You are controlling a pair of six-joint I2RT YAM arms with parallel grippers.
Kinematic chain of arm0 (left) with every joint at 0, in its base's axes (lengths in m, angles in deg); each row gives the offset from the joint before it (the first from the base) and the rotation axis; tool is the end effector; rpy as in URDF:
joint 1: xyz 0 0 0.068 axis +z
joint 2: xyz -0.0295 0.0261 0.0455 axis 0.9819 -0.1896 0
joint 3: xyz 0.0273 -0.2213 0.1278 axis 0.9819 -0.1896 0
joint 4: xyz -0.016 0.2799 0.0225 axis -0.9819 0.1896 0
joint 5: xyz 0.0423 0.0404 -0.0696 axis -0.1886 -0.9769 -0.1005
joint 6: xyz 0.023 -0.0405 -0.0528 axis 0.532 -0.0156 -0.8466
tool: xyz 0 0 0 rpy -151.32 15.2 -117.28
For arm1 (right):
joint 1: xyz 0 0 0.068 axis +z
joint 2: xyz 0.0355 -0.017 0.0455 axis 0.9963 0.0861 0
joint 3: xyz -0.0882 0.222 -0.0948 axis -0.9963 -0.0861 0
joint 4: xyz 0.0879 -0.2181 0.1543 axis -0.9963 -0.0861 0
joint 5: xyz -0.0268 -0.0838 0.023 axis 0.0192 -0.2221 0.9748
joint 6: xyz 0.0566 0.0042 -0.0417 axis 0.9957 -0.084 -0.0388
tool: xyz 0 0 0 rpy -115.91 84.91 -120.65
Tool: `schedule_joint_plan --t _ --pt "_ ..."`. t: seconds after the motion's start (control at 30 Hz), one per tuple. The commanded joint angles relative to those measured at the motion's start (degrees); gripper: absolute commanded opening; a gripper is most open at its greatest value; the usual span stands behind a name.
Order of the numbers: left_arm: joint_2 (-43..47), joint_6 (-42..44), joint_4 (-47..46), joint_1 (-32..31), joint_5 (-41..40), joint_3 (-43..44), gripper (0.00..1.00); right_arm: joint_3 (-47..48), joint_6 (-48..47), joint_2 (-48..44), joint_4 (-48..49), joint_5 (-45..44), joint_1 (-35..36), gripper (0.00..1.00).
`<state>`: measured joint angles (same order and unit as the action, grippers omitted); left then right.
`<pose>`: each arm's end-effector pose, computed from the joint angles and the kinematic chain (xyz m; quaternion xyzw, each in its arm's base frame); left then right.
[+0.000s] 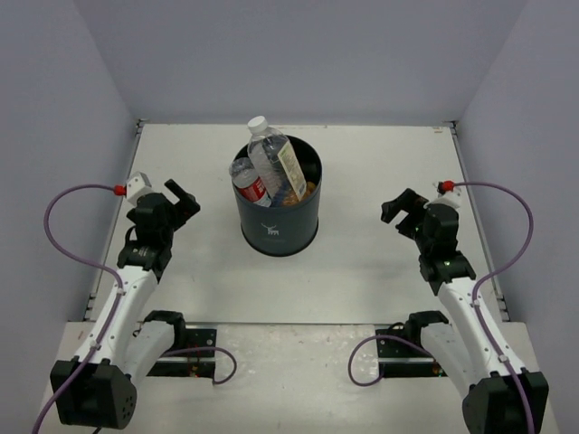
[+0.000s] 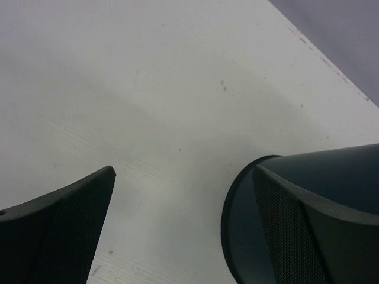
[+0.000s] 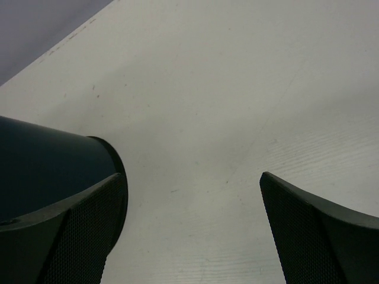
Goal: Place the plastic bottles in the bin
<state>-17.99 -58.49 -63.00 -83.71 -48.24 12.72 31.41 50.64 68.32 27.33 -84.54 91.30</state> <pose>0.2466 -0.0035 0.2403 -0.3269 0.7791 -0.0839 0.5283 0.2404 0.0218 0.2292 0.2163 0.8023 0.1571 0.5337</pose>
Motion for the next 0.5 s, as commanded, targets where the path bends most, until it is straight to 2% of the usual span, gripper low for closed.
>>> schedule_joint_plan --t 0.0,0.47 --pt "1.4 1.7 -5.0 2.2 6.6 -1.9 1.0 -1.1 -1.7 -4.5 6.0 1.4 -0.3 0.99" --pt "2.6 1.5 -4.5 2.4 7.0 -2.1 1.0 -1.5 -0.6 -9.6 4.8 1.3 -0.3 0.99"
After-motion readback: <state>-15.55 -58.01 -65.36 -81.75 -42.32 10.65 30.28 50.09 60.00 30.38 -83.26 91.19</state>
